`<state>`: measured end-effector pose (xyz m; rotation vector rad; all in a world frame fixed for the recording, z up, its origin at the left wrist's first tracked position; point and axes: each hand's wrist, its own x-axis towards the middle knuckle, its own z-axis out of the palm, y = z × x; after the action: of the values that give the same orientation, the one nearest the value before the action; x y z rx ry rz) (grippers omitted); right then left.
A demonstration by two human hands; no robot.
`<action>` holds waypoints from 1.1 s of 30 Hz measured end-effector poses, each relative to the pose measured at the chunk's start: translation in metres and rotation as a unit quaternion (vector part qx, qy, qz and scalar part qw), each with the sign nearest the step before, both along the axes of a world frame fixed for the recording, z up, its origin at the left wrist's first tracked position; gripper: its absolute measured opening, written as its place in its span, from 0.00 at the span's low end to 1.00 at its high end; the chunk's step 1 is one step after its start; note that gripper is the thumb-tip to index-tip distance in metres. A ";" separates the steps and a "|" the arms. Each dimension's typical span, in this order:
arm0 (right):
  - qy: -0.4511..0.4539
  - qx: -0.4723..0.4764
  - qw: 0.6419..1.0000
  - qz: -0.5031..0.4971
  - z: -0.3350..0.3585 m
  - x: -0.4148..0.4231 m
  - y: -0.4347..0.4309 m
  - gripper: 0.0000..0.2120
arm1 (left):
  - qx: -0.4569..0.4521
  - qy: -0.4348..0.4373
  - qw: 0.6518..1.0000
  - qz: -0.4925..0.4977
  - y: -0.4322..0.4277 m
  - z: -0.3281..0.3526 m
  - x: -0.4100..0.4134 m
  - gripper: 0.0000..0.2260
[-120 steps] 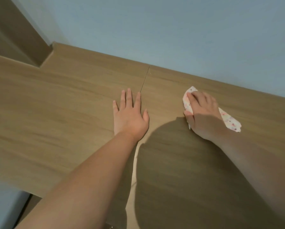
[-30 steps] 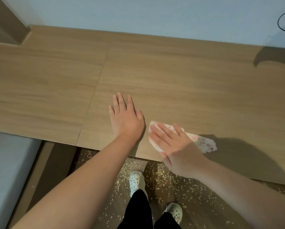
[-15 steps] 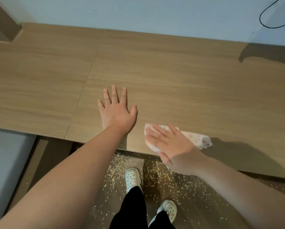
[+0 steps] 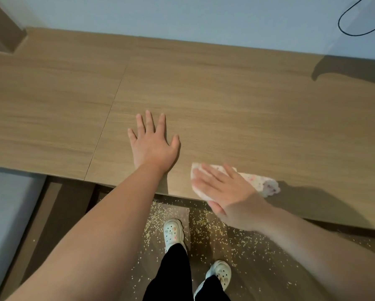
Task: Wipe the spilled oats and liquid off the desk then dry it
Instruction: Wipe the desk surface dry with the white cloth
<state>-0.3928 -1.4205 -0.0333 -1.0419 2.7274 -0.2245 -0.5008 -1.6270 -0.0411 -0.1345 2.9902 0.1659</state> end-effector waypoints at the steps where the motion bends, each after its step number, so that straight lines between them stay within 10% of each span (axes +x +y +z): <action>1: -0.018 -0.011 1.000 0.018 0.003 -0.005 0.016 0.28 | 0.000 -0.001 1.000 -0.001 0.000 0.000 0.000 0.31; 3: -0.057 0.006 0.984 -0.167 0.002 -0.027 0.052 0.24 | 0.003 -0.002 1.000 -0.001 0.001 0.000 0.000 0.31; 7: 0.042 0.062 0.845 -0.530 -0.001 -0.050 0.102 0.26 | 0.008 0.003 1.000 -0.006 0.001 0.002 0.001 0.31; 10: 0.030 0.069 0.874 -0.480 0.001 -0.028 0.051 0.31 | 0.015 0.004 1.000 -0.007 0.000 0.002 0.001 0.30; 13: -0.021 0.022 0.985 -0.171 0.002 0.006 0.011 0.31 | 0.016 0.008 1.000 -0.005 0.000 0.002 0.001 0.30; 15: -0.053 0.027 0.995 -0.076 0.008 0.001 0.023 0.31 | 0.015 0.009 1.000 -0.005 0.001 0.002 0.001 0.30; 21: -0.012 0.008 0.890 -0.456 0.006 -0.060 0.032 0.29 | 0.017 0.013 1.000 0.000 0.000 0.000 0.002 0.30; 28: -0.029 -0.015 0.988 -0.149 0.002 -0.044 0.009 0.26 | 0.015 0.015 1.000 0.004 0.000 0.000 0.001 0.30; 33: 0.026 0.035 0.899 -0.436 -0.009 -0.111 0.017 0.28 | 0.018 0.016 1.000 0.005 0.000 0.000 0.000 0.30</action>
<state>-0.5039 -1.4037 -0.0426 0.2659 3.0192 -0.2227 -0.5005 -1.6266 -0.0408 -0.1436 3.0165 0.2244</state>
